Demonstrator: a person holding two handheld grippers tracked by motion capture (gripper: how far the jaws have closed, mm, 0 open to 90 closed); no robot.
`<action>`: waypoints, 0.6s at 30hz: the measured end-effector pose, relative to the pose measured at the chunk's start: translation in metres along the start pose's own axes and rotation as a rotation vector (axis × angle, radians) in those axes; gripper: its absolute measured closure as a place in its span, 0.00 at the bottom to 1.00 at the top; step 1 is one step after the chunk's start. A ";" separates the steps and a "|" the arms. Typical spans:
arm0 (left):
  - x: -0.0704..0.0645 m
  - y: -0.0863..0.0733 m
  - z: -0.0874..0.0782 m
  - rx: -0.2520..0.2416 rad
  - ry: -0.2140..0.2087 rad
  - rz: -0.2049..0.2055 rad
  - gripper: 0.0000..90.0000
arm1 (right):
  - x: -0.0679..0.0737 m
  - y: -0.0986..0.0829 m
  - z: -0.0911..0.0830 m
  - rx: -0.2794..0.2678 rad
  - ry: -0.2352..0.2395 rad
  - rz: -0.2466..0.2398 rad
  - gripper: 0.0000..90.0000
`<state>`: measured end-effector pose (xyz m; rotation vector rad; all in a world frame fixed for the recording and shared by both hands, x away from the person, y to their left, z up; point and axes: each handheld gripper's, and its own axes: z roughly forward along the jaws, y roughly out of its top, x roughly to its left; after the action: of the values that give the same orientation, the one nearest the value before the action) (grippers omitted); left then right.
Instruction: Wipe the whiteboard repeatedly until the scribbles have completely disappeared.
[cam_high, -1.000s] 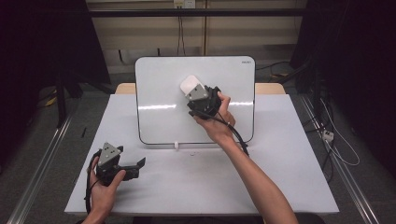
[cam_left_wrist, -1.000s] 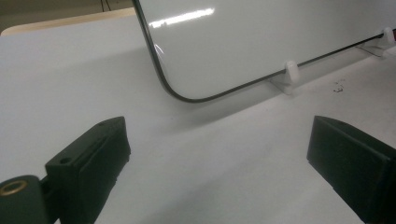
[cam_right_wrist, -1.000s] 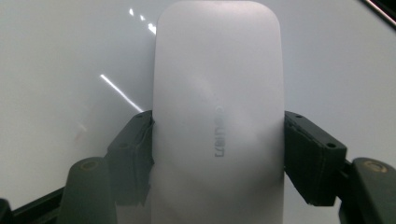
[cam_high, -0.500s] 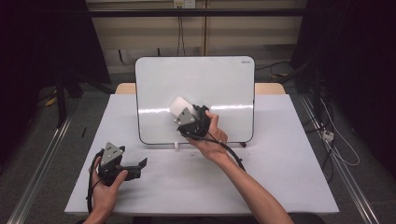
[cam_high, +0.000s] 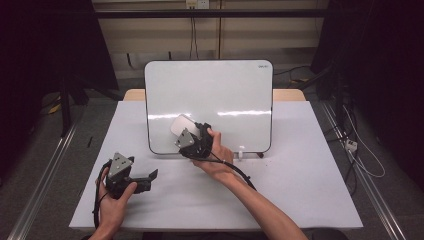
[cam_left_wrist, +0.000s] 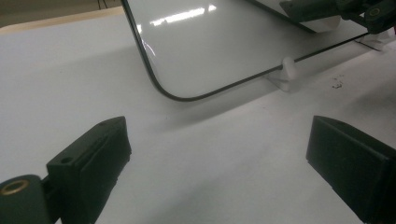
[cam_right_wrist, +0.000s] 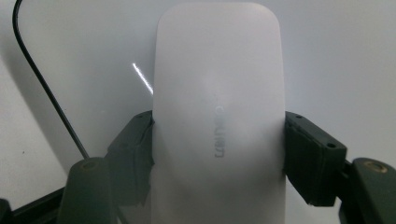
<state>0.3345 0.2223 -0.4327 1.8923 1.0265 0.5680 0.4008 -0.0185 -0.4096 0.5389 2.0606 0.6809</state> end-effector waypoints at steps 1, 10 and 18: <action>0.000 0.000 0.000 0.000 0.000 0.001 0.07 | -0.001 0.000 0.000 0.000 0.004 -0.006 0.35; 0.002 -0.001 -0.002 -0.004 0.002 -0.004 0.07 | -0.034 0.007 0.001 0.003 -0.041 0.048 0.35; 0.003 -0.001 -0.002 -0.006 0.000 -0.011 0.07 | -0.092 0.002 -0.004 0.009 -0.112 0.188 0.35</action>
<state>0.3342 0.2265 -0.4326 1.8804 1.0332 0.5641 0.4459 -0.0734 -0.3511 0.7662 1.9257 0.7338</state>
